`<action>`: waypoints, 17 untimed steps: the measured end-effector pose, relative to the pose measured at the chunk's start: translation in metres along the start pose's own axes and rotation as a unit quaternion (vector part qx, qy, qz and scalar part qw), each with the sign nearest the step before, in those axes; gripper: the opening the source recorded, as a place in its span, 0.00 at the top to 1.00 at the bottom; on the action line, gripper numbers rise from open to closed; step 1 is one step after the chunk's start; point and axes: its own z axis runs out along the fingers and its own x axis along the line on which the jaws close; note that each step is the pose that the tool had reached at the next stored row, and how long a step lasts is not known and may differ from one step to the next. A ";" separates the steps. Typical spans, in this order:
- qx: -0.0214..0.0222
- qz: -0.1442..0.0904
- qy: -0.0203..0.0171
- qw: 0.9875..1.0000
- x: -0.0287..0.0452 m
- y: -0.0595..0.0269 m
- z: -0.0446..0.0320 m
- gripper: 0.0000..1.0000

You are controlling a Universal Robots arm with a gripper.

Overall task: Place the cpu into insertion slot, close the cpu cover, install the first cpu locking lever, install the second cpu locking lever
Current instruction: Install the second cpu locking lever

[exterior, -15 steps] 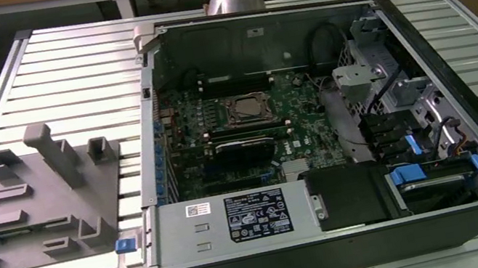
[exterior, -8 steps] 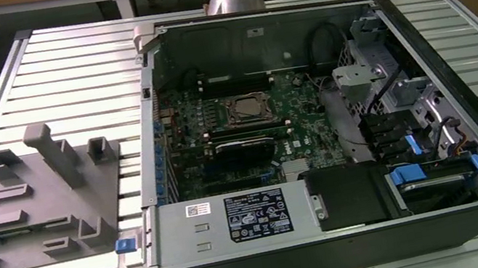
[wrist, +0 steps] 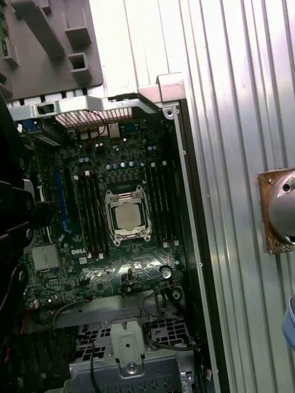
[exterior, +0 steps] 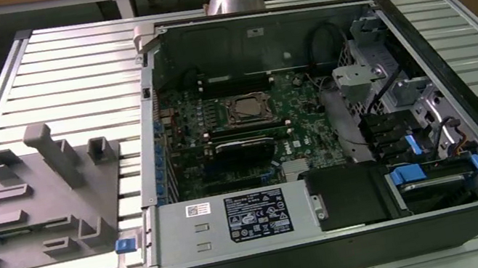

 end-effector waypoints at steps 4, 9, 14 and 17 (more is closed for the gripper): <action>0.000 0.000 0.000 1.000 0.0001 0.0000 0.0013 0.89; 0.000 0.000 0.000 1.000 0.0003 -0.0002 0.0057 0.89; 0.000 0.000 0.000 1.000 0.0007 -0.0004 0.0138 0.89; 0.000 0.000 0.000 1.000 0.0010 -0.0006 0.0188 0.89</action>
